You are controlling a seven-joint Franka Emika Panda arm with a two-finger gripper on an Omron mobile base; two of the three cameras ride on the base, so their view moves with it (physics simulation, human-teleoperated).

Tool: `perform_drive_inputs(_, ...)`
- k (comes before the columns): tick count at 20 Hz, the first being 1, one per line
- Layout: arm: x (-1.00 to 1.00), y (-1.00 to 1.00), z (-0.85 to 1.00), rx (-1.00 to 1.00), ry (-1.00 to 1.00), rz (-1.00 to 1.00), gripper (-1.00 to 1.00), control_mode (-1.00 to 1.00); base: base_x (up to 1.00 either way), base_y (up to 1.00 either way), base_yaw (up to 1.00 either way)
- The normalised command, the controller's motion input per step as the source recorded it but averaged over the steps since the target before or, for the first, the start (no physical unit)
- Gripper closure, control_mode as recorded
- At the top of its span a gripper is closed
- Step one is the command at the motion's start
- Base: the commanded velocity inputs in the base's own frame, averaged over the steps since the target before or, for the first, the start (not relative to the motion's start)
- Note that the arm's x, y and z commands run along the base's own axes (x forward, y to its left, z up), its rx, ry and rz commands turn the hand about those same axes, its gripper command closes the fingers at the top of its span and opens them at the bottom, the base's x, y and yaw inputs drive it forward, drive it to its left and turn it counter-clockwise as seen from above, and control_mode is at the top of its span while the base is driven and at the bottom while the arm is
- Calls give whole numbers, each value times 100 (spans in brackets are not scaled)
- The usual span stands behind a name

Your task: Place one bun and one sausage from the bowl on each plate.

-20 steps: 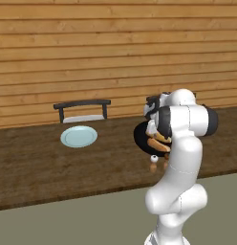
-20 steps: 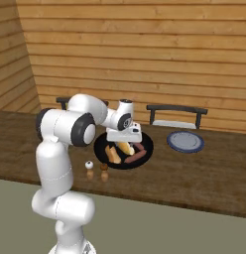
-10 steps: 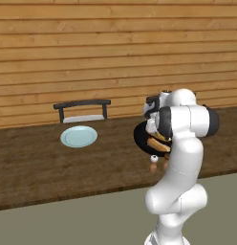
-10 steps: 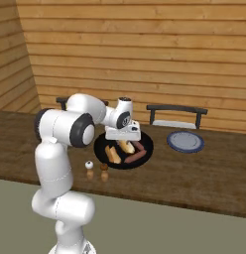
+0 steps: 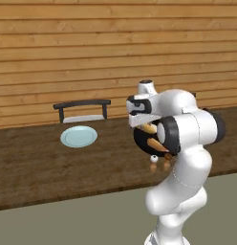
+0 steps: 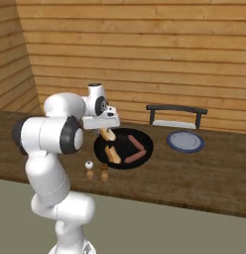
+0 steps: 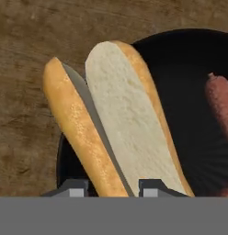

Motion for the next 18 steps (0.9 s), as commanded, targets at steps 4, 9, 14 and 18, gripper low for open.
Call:
perform_drive_inputs(4,0,100,7,0,-20,8,100,-100,0,0,0)
perform_drive_inputs(9,10,100,35,0,-6,11,100,-100,0,0,0)
perform_drive_inputs(14,12,100,17,2,-6,19,100,-100,0,0,0)
perform_drive_inputs(18,14,100,0,5,-20,33,100,-100,0,0,0)
